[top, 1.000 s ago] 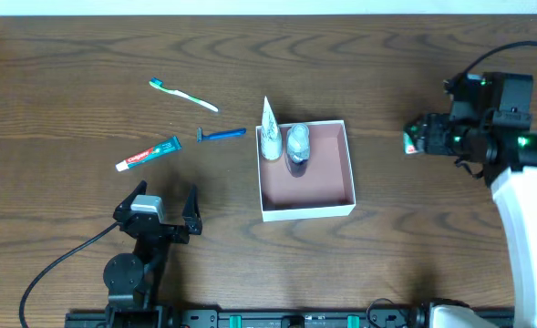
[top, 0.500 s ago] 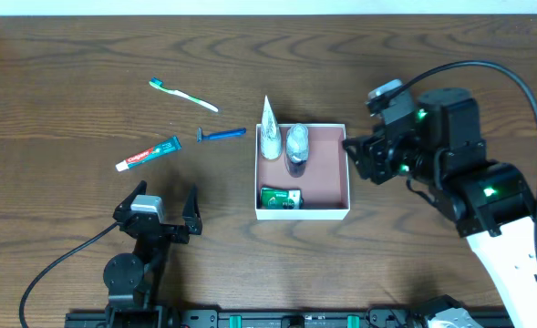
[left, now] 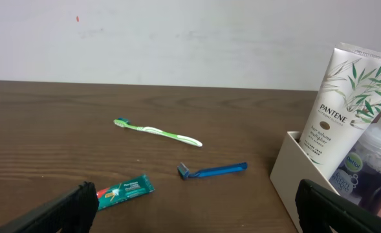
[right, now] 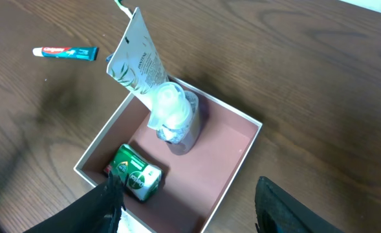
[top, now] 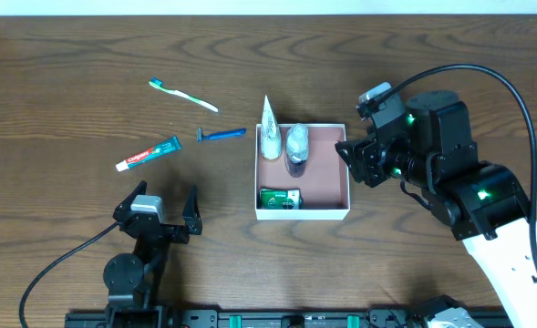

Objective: Pack container
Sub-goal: 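Carry the Dettol soap into the box and release it, then withdraw the right gripper from the box to the right side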

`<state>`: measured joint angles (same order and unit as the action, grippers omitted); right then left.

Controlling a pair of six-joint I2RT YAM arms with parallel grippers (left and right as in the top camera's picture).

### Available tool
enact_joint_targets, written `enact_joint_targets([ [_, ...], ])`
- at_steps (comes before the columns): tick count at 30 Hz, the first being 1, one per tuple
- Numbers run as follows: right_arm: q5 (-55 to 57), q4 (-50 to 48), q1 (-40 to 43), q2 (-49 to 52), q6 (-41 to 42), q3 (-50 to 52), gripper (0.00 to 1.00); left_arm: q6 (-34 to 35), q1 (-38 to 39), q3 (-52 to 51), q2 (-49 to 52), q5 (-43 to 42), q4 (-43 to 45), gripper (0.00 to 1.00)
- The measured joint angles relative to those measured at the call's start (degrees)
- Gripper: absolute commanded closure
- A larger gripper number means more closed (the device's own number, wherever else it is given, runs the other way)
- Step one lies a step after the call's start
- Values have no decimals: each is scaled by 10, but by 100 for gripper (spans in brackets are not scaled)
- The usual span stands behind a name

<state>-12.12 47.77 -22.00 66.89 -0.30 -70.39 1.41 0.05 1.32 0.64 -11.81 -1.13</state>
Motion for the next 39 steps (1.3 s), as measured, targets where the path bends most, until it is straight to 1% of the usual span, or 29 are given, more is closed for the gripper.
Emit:
enact_joint_targets([
  [21,1,10,0,1,0,0,37,0,0,0,0,0,0,2],
  [39,2,24,0,50,0,0,36,0,0,0,0,0,0,2],
])
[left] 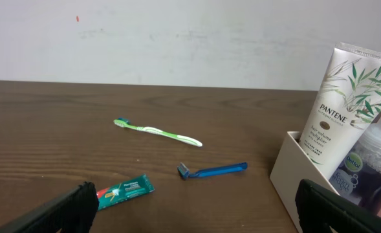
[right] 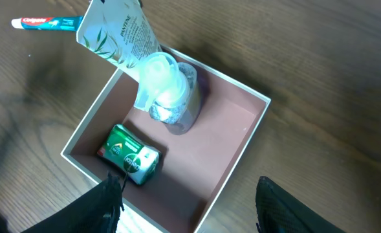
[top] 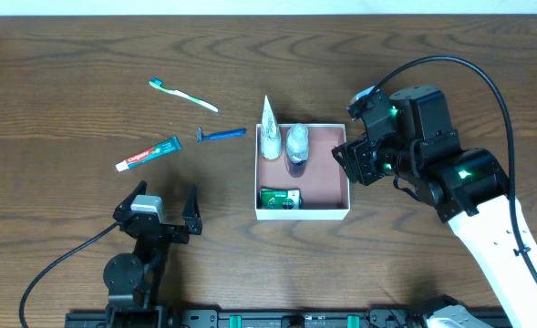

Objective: Pack container
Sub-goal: 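Withdraw the right gripper from the box to the right side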

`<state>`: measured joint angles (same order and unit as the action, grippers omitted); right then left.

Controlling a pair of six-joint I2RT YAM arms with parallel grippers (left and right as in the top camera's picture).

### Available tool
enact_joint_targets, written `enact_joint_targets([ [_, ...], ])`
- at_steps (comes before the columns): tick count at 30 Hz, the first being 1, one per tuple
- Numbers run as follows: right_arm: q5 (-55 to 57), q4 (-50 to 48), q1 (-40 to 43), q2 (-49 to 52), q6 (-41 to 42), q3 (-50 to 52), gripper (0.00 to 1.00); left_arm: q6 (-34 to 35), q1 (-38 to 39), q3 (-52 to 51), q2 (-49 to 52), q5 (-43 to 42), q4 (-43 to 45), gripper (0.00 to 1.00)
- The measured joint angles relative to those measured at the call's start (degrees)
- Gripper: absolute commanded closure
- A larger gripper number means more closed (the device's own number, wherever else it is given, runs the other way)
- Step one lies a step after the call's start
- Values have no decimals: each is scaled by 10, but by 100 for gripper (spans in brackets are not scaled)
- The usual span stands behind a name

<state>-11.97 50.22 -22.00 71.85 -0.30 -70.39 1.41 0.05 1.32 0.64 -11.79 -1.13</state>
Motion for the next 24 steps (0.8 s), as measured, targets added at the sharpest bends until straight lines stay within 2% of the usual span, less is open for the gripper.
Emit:
enact_joint_targets([
  [12,21,42,0,63,8,0,36,0,0,0,0,0,0,2],
  [24,82,50,0,130,57,0,35,0,0,0,0,0,0,2],
])
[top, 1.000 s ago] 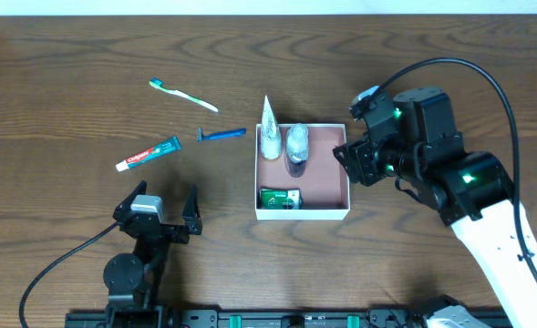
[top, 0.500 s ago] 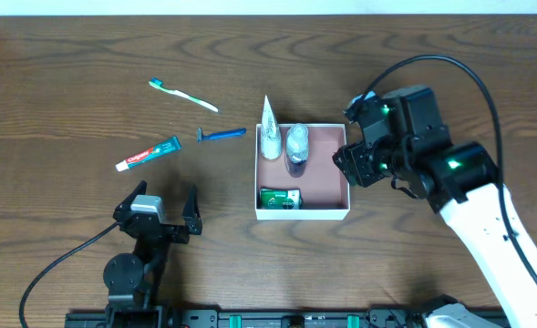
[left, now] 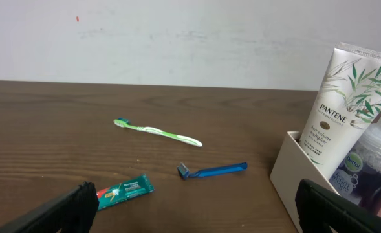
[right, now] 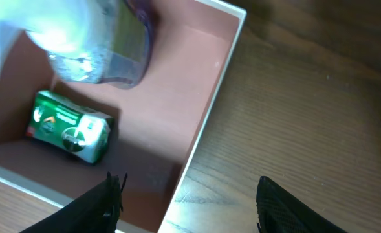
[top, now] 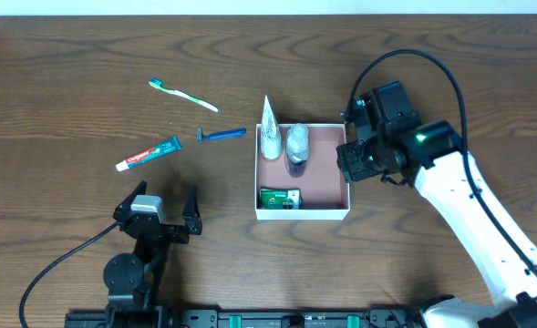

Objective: Pack container
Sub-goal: 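Withdraw the right gripper from the box to the right side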

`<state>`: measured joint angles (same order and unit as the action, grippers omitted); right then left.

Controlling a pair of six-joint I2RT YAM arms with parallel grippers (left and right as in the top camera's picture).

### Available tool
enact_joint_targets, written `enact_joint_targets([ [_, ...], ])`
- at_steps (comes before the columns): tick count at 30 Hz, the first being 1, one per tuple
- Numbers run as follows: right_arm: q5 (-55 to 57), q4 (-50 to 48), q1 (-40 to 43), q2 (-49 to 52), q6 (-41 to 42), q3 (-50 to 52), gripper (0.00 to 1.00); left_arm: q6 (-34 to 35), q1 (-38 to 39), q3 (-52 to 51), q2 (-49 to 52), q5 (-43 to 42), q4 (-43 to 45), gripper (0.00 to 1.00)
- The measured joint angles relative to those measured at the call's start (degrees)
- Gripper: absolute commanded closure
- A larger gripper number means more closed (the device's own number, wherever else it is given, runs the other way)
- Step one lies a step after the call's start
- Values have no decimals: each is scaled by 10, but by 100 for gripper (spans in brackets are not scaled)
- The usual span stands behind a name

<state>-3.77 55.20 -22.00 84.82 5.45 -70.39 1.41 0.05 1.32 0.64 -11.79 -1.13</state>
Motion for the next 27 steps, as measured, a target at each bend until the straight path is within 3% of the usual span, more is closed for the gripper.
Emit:
enact_joint_targets([
  [15,28,-17,0,86,28,0,36,0,0,0,0,0,0,2],
  [27,54,-24,22,94,33,0,35,0,0,0,0,0,0,2],
])
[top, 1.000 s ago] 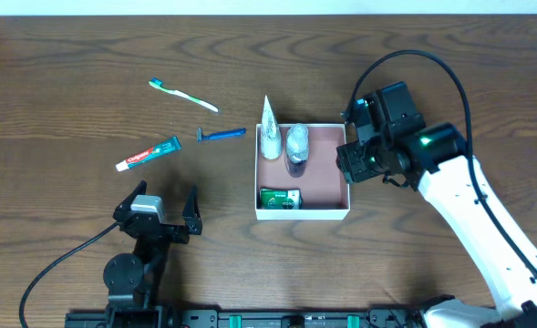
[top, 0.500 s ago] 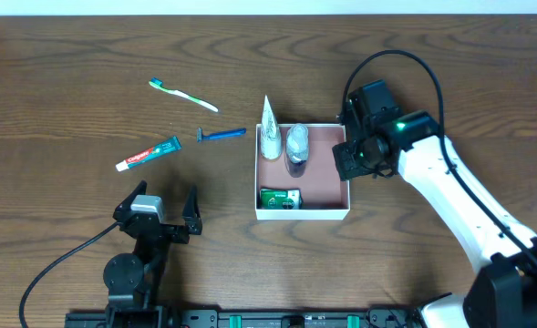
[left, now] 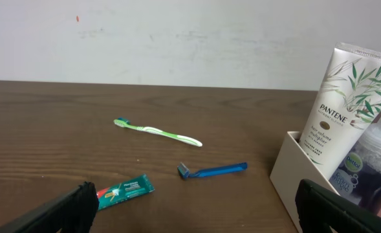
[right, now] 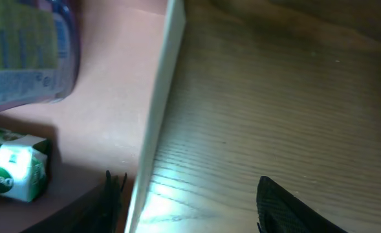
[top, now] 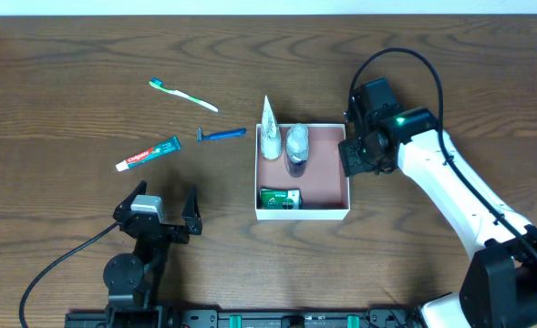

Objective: Pack container
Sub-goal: 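Withdraw the right gripper from the box to the right side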

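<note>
The white box [top: 302, 213] with a pink floor holds a Pantene tube [top: 268, 128], a clear bottle [top: 295, 146] and a green soap packet [top: 280, 198]. Left of it on the table lie a green toothbrush [top: 184, 94], a blue razor [top: 222, 135] and a toothpaste tube [top: 148, 154]. My right gripper [top: 347, 159] is open and low at the box's right wall [right: 158, 116], with one finger inside the box and the other outside it. My left gripper [top: 163, 219] stands open at the front left and holds nothing.
In the left wrist view the razor [left: 213, 171], the toothbrush [left: 158, 131] and the toothpaste [left: 124, 191] lie ahead on bare wood. The box's corner [left: 293, 168] is at the right. The right arm's cable loops over the table's right side.
My right gripper has come down closer to the box's right wall and now straddles it. It is still open. The left arm and all the objects are unchanged.
My right gripper first hung open, high and to the right of the box. Then it was over the box, and after that lower over the box's right part. It now stands astride the right wall. The left arm stayed still throughout.
</note>
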`<state>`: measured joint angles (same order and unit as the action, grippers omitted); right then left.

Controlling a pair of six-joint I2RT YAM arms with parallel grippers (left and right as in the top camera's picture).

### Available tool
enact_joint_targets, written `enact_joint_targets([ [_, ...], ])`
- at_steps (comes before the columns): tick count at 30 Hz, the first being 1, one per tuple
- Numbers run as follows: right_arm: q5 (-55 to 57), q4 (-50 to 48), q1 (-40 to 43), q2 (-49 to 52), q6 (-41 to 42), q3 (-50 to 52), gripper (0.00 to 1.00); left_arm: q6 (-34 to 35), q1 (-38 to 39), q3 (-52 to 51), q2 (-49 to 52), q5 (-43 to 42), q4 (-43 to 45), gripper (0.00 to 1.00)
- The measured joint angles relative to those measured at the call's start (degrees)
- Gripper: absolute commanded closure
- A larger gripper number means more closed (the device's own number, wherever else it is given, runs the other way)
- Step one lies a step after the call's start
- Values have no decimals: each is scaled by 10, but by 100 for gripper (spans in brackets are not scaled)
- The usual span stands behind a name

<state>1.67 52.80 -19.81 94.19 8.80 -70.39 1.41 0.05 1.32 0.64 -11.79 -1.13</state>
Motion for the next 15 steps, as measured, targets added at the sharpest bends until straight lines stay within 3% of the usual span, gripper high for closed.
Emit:
enact_joint_targets([
  [9,6,-35,12,-2,15,0,33,0,0,0,0,0,0,2],
  [12,5,-42,22,-24,29,0,26,0,0,0,0,0,0,2],
  [15,3,-42,60,-75,41,0,10,0,0,0,0,0,0,2],
])
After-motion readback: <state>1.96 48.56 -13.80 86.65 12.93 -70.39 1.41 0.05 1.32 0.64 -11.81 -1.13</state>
